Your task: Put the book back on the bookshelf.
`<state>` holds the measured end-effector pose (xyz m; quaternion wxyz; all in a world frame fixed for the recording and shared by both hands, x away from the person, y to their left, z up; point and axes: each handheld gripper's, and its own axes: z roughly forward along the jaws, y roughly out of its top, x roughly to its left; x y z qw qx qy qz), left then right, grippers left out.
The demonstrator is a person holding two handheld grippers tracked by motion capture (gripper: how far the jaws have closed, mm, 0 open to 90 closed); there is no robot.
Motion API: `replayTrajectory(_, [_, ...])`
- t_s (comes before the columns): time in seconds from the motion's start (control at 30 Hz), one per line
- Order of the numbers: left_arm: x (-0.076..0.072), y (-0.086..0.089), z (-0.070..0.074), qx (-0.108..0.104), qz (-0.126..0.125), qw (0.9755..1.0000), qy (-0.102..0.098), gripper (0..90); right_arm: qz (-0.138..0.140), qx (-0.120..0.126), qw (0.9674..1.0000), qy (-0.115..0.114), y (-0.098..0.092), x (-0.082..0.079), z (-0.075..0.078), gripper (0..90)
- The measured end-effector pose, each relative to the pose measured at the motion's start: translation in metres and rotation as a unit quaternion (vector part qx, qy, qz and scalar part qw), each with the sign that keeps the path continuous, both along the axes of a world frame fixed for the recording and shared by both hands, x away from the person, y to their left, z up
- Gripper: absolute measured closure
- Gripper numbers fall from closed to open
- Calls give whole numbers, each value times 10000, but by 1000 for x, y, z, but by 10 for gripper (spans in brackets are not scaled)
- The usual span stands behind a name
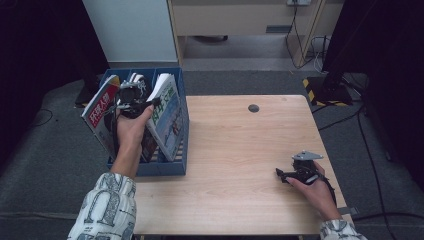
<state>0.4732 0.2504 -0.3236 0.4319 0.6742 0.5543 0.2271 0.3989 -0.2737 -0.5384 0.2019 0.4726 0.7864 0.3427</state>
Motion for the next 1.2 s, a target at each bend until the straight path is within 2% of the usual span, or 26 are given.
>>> replayTrajectory(0.17, [3, 0, 1, 62, 53, 10000, 45, 730, 8, -3, 10000, 11, 0, 0, 0, 125])
replayTrajectory(0.33, [2, 4, 1, -35, 156, 9998, 84, 729, 10, -2, 10000, 13, 0, 0, 0, 125])
replayTrajectory(0.47, [1, 5, 1, -13, 150, 9999, 85, 727, 9, -2, 10000, 12, 0, 0, 0, 124])
replayTrajectory(0.87, [0, 6, 1, -134, 70, 9999, 69, 699, 10, 4, 10000, 28, 0, 0, 0, 124])
replayTrajectory(1.03, [-3, 9, 2, -156, 34, 9999, -54, 640, 2, 7, 10000, 31, 0, -1, 0, 124])
replayTrajectory(1.2, [-8, 13, 1, -154, -37, 9997, -204, 488, 4, 0, 10000, 31, 0, -1, 0, 121])
